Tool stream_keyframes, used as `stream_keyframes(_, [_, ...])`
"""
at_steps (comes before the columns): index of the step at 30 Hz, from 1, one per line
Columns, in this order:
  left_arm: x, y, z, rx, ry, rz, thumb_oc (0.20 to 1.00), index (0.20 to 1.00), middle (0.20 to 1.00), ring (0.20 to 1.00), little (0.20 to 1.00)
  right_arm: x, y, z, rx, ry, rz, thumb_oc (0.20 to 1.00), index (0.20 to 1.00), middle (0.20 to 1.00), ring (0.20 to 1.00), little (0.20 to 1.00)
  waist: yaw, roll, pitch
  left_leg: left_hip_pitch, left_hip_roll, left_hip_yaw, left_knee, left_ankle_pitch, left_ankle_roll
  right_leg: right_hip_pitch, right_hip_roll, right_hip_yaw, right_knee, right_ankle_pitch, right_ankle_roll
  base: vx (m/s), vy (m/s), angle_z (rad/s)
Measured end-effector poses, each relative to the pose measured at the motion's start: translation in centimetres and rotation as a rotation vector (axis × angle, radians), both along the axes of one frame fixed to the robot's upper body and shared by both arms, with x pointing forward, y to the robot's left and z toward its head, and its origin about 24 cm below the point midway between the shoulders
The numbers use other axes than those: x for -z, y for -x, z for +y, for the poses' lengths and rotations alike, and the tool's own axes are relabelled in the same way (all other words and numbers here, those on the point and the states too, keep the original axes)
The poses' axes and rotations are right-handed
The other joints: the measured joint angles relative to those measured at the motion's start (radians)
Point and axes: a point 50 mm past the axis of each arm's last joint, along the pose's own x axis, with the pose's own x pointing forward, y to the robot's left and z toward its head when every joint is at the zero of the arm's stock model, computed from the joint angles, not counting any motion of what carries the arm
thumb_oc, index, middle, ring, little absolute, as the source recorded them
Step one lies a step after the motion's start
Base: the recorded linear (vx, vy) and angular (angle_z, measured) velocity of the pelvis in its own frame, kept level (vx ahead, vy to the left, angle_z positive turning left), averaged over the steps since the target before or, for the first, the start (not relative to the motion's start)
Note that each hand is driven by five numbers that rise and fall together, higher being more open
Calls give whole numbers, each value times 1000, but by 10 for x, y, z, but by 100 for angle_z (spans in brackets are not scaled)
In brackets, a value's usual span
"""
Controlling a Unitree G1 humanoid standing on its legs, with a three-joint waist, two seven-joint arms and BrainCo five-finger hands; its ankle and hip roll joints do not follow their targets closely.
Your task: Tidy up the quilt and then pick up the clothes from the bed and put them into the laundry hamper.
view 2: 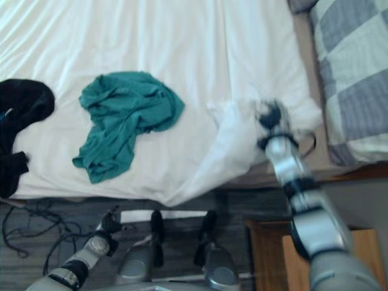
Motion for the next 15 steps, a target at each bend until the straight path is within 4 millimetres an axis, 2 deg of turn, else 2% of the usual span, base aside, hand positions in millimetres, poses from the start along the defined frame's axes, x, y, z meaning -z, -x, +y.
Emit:
stream_keyframes(1, [1,3,3,-24,1,7,1000,1000,1000,1000,1000,20,20,-13,46,-42,37,1000,1000,1000,1000,1000,-17,-12,-9,14,-3,1,0,-5,1,12,-4,3,0,0,1,128,97,-32])
stream_keyframes(2, [1,2,3,-25,0,11,1000,1000,1000,1000,1000,29,33,-23,78,-61,60,1000,1000,1000,1000,1000,-33,-22,-17,22,-4,5,0,-13,1,18,-4,6,0,0,1,147,119,-4])
stream_keyframes(3, [3,8,6,-60,7,20,1000,1000,1000,1000,1000,48,58,-38,158,-118,89,1000,1000,1000,1000,1000,-42,-25,-35,40,-4,8,0,-19,4,36,-3,9,0,0,1,83,76,-14])
stream_keyframes(5, [8,21,9,-80,1,58,1000,1000,1000,1000,1000,64,72,-44,195,-128,153,1000,1000,1000,1000,1000,-56,-34,-74,50,-5,25,0,-27,6,36,-4,24,0,0,1,49,49,-29])
stream_keyframes(6, [13,30,12,-99,-8,101,1000,1000,1000,1000,1000,78,88,-53,230,-126,209,1000,1000,1000,1000,1000,-68,-32,-106,57,-5,34,-1,-55,6,36,-5,36,-1,-10,14,62,69,-30])
stream_keyframes(8, [13,31,13,-106,-10,111,1000,1000,1000,1000,1000,91,103,-55,248,-142,239,1000,1000,1000,1000,1000,-102,-31,-120,67,-7,43,-1,-75,2,37,-4,47,-1,-12,18,61,82,-17])
stream_keyframes(9, [16,38,12,-115,-7,131,1000,1000,1000,1000,1000,105,110,-48,278,-219,237,1000,1000,1000,1000,1000,-98,-28,-148,76,-6,50,-4,-80,2,44,-3,53,-2,-16,23,50,72,-12])
stream_keyframes(10, [18,41,10,-117,-2,142,1000,1000,1000,1000,1000,109,112,-46,284,-232,250,1000,1000,1000,1000,1000,-97,-25,-165,80,-8,52,-7,-89,1,46,-5,59,-6,-28,35,59,88,-8])
stream_keyframes(12, [21,47,7,-109,2,166,1000,1000,1000,1000,1000,114,115,-56,363,-270,261,1000,1000,1000,1000,1000,-83,-17,-200,84,-14,53,-7,-99,-2,48,-11,67,-6,-47,47,23,41,0])
stream_keyframes(15, [23,55,8,-108,-6,191,1000,1000,1000,1000,1000,103,114,-72,465,-305,197,1000,1000,1000,1000,1000,-67,-19,-209,85,-19,53,-5,-99,-2,47,-16,69,-6,-51,43,25,69,4])
